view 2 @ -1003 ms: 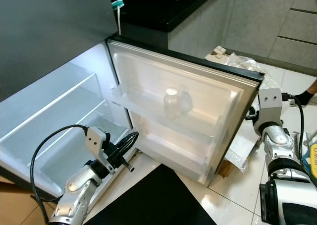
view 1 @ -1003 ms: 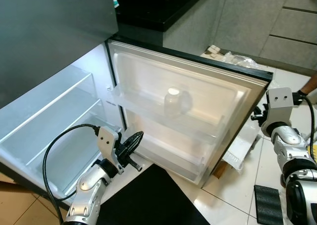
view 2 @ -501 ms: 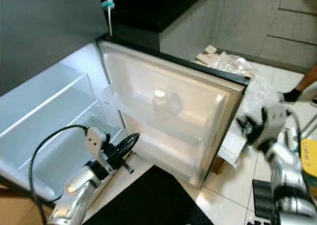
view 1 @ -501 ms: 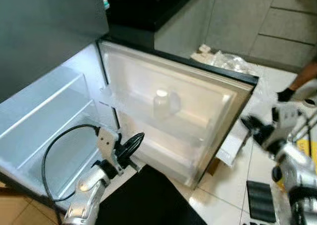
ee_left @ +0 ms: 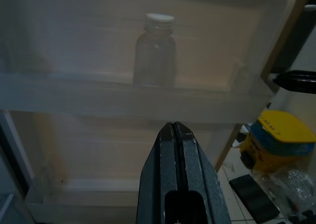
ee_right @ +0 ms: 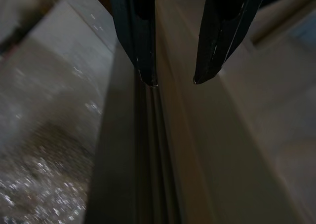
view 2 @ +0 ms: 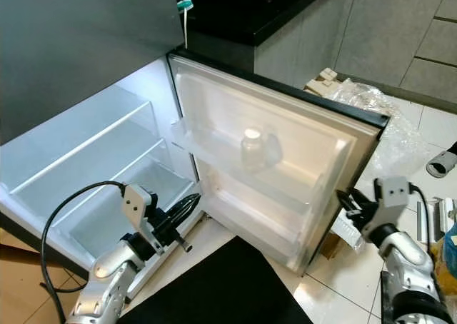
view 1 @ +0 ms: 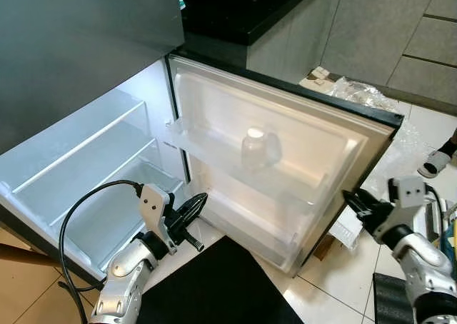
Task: Restocking fridge
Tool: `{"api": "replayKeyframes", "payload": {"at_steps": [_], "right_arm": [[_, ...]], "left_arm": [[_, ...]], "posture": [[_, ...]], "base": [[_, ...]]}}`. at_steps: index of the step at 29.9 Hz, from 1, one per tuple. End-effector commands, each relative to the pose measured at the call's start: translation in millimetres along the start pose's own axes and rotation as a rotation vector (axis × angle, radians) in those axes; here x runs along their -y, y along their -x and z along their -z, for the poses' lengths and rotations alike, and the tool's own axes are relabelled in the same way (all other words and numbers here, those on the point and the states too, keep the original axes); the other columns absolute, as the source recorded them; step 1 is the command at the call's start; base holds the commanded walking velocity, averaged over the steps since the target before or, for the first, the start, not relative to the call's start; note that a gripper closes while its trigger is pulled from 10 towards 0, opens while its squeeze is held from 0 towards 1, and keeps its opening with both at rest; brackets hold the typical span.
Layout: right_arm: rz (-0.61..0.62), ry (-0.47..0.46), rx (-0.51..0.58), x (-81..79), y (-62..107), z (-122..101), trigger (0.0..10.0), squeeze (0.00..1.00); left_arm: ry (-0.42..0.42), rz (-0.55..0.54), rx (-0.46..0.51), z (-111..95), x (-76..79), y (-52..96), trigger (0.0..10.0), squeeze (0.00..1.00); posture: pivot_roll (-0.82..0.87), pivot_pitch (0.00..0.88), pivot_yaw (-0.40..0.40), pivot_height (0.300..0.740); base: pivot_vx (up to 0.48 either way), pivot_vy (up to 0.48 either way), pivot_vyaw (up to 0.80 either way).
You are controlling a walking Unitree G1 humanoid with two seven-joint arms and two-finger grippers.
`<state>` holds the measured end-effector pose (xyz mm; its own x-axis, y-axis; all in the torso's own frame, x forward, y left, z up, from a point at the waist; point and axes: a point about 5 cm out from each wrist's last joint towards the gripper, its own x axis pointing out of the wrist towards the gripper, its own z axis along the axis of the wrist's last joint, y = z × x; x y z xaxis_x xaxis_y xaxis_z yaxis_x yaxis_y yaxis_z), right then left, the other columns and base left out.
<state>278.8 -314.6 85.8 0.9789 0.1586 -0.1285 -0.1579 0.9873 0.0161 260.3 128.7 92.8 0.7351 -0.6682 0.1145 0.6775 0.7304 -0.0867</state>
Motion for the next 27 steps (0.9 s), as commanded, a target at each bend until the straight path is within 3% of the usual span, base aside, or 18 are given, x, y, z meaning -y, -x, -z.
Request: {"api": "replayKeyframes", "payload": {"at_steps": [1, 3, 4, 6, 7, 9, 11, 15, 20, 23, 27], "right_arm": [[-0.052, -0.041, -0.009, -2.3, 6.9, 1, 10.0, 0.00], [-0.222, -0.095, -0.043, -14.6, 21.2, 5, 10.0, 0.00], [-0.222, -0.095, -0.043, -14.6, 21.2, 5, 10.0, 0.00], [-0.308, -0.056, -0.183, -19.2, 34.1, 22, 10.0, 0.00], [-0.292, -0.019, -0.281, -15.3, 39.0, 33, 10.0, 0.00], [-0.084, 0.127, -0.472, 10.5, 47.3, 55, 10.0, 0.00], [0.071, 0.218, -0.524, 27.8, 50.4, 58, 10.0, 0.00], [0.494, 0.252, -0.425, 67.1, 47.9, 28, 10.0, 0.00], [0.591, 0.215, -0.328, 75.1, 42.5, 8, 10.0, 0.00], [0.618, 0.158, -0.206, 74.0, 20.5, -18, 10.0, 0.00], [0.656, 0.146, -0.164, 72.0, 3.6, -33, 10.0, 0.00]], "left_arm": [[-0.002, -0.001, -0.020, 2, -1.3, 4.2, 10.0, 0.00], [0.001, -0.006, -0.018, 2, -1.3, 6.0, 10.0, 0.00], [0.001, -0.006, -0.018, 2, -1.3, 6.0, 10.0, 0.00], [0.004, -0.009, -0.021, 4, -0.6, 7.5, 10.0, 0.00], [0.004, -0.009, -0.023, 4, -0.3, 7.7, 10.0, 0.00], [0.005, -0.008, -0.027, 5, 0.0, 7.3, 10.0, 0.00], [0.004, -0.008, -0.029, 5, -0.1, 6.8, 10.0, 0.00], [0.001, -0.001, -0.029, 4, -2.0, 4.7, 10.0, 0.00], [0.001, 0.006, -0.025, 2, -2.1, 3.0, 10.0, 0.00], [0.004, 0.015, -0.020, 0, -0.3, 0.8, 10.0, 0.00], [0.006, 0.021, -0.023, 1, 1.2, 1.5, 10.0, 0.00]], "posture": [[-0.08, 0.091, 0.018, 0.740], [-0.08, 0.087, 0.015, 0.740], [-0.08, 0.087, 0.015, 0.740], [-0.09, 0.088, 0.019, 0.740], [-0.09, 0.089, 0.019, 0.740], [-0.09, 0.090, 0.022, 0.740], [-0.09, 0.092, 0.025, 0.740], [-0.10, 0.103, 0.031, 0.740], [-0.09, 0.106, 0.030, 0.740], [-0.09, 0.126, 0.035, 0.740], [-0.07, 0.140, 0.039, 0.740]], "base": [[0.000, 0.000, 0.00], [0.000, 0.000, 0.00], [0.000, 0.000, 0.00], [0.000, 0.000, 0.00], [0.000, 0.000, 0.00], [0.000, 0.000, 0.00], [0.000, 0.000, 0.00], [0.000, 0.000, 0.00], [0.000, 0.000, 0.00], [0.000, 0.000, 0.00], [0.000, 0.000, 0.00]]}}
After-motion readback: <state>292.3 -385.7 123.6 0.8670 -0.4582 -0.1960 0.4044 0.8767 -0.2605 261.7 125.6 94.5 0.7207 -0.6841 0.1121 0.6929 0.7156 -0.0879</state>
